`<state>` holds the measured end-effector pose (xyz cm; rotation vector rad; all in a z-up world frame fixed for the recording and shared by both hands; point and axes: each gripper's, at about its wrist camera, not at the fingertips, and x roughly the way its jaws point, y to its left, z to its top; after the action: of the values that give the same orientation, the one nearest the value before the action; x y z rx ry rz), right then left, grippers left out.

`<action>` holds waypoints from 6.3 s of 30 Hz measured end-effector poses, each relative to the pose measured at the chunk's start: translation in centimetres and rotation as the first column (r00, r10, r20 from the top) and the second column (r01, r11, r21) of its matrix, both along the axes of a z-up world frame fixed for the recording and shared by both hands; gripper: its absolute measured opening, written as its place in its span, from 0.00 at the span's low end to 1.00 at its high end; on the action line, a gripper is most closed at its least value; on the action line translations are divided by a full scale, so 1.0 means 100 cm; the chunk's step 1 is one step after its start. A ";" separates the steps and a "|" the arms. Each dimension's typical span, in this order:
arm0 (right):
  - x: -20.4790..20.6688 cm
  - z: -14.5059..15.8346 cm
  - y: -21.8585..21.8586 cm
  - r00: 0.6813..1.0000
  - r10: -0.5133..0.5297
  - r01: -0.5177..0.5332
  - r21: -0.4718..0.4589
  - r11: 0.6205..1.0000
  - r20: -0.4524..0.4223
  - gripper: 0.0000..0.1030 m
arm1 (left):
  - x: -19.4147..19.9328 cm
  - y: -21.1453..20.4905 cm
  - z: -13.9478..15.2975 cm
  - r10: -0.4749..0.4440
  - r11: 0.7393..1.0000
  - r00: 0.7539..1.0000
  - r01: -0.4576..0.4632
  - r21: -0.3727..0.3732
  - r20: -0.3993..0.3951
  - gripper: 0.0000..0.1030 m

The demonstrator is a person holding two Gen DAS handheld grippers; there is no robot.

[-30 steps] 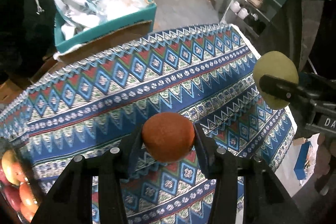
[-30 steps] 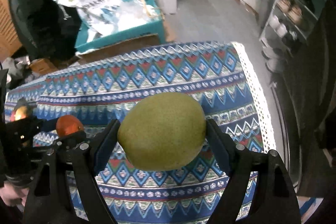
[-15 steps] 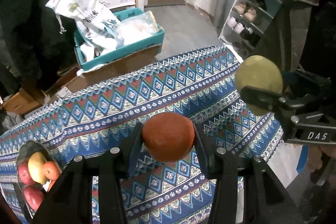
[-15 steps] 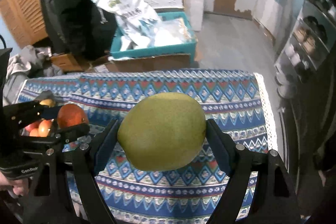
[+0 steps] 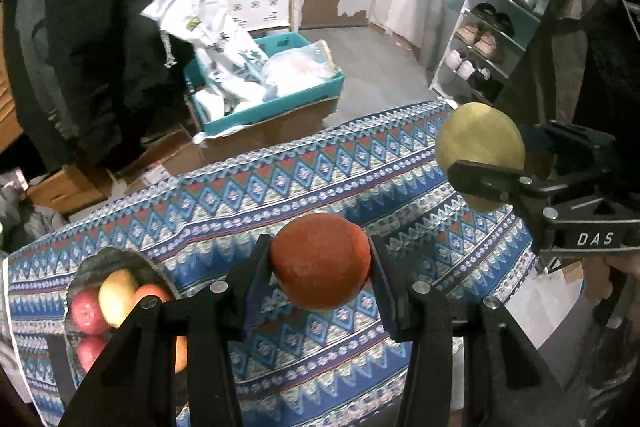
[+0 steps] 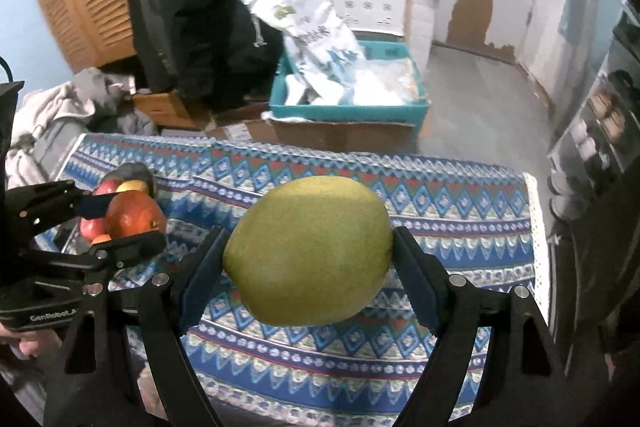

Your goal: Organize fruits

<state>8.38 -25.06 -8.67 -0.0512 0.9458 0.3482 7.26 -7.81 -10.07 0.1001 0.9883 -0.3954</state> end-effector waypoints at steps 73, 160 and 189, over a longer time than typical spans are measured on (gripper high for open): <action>0.035 -0.125 0.315 0.873 0.344 -0.332 0.095 0.938 -0.346 0.79 | -0.031 0.266 -0.122 0.452 0.884 0.851 -0.468 0.003 -0.265 0.57; -0.050 0.091 0.155 0.950 0.198 -0.212 0.031 0.977 0.241 0.79 | -0.098 0.181 0.086 0.439 0.898 0.870 -0.429 -0.096 0.225 0.99; -0.047 0.090 0.132 0.959 0.164 -0.180 0.051 0.982 0.230 0.79 | -0.100 0.159 0.095 0.415 0.904 0.867 -0.427 -0.016 0.275 0.99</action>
<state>3.65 -11.86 0.31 -0.1063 0.7045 0.5256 -2.70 8.09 -0.59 -0.0232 0.7183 0.0465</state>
